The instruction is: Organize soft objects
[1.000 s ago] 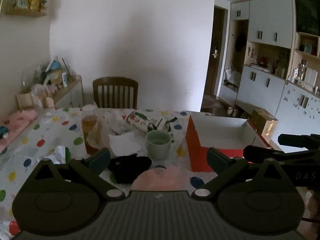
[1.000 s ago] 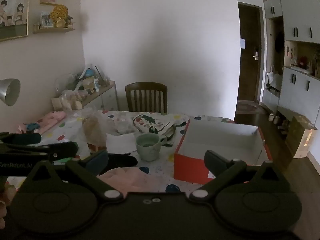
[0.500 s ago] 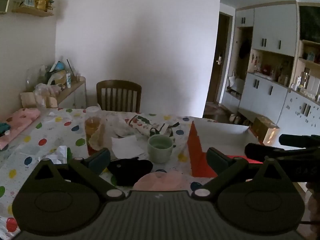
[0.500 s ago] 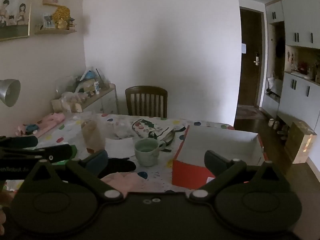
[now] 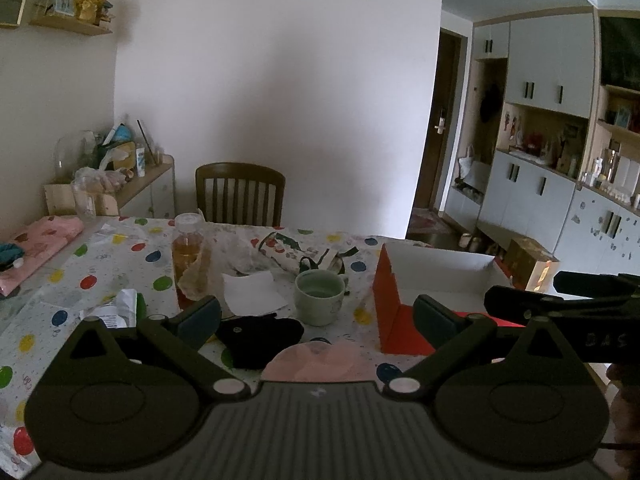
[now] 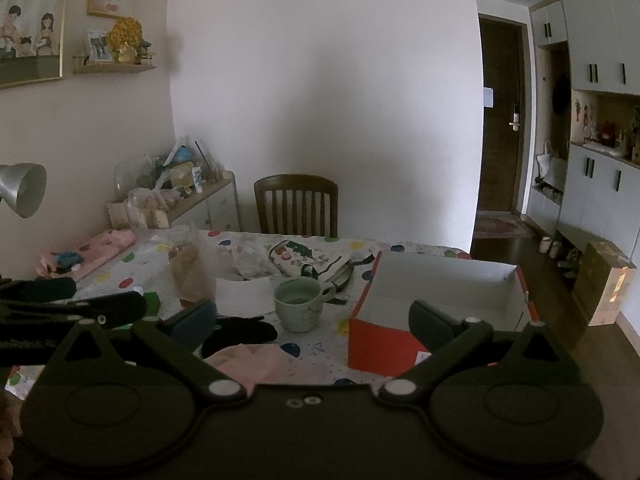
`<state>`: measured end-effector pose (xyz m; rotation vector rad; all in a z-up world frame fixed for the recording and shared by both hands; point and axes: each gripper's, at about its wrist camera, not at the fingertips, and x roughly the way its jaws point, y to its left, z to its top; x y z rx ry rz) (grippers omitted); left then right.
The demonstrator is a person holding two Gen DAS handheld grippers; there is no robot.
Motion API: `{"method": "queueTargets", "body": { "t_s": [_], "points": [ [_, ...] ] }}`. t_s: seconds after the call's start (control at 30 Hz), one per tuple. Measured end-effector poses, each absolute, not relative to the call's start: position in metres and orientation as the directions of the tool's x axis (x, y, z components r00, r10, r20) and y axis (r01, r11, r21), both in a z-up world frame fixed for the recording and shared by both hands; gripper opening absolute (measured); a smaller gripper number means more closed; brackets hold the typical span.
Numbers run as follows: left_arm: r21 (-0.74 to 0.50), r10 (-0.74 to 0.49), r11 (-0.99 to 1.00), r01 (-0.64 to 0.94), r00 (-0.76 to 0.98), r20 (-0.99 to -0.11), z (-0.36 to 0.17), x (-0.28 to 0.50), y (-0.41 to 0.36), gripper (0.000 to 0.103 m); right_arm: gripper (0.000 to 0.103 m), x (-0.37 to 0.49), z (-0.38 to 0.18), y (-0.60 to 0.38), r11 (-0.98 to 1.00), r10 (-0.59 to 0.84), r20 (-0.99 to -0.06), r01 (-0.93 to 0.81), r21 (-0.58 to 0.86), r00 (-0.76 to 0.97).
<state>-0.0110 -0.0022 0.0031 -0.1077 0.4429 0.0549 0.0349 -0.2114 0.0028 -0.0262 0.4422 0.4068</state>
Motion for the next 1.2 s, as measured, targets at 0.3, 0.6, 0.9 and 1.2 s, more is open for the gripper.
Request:
{"method": "queueTargets", "body": {
  "t_s": [0.3, 0.6, 0.9, 1.2],
  "points": [
    [-0.111, 0.023, 0.991, -0.078, 0.904, -0.428, 0.005, -0.018, -0.001, 0.103, 0.103, 0.032, -0.001, -0.211, 0.913, 0.394, -0.413, -0.401, 0.074, 0.821],
    [-0.082, 0.057, 0.992, -0.101, 0.903, -0.425, 0.007, -0.027, 0.000, 0.103, 0.103, 0.030, 0.000, -0.207, 0.908, 0.405, -0.411, -0.410, 0.081, 0.816],
    [-0.112, 0.045, 0.988, -0.102, 0.902, -0.429, 0.008, -0.029, 0.005, 0.103, 0.103, 0.027, 0.000, -0.202, 0.904, 0.414, -0.404, -0.420, 0.079, 0.816],
    [-0.120, 0.052, 0.986, -0.114, 0.903, -0.427, 0.009, -0.030, 0.011, 0.103, 0.103, 0.026, -0.001, -0.199, 0.899, 0.426, -0.398, -0.429, 0.085, 0.813]
  ]
}}
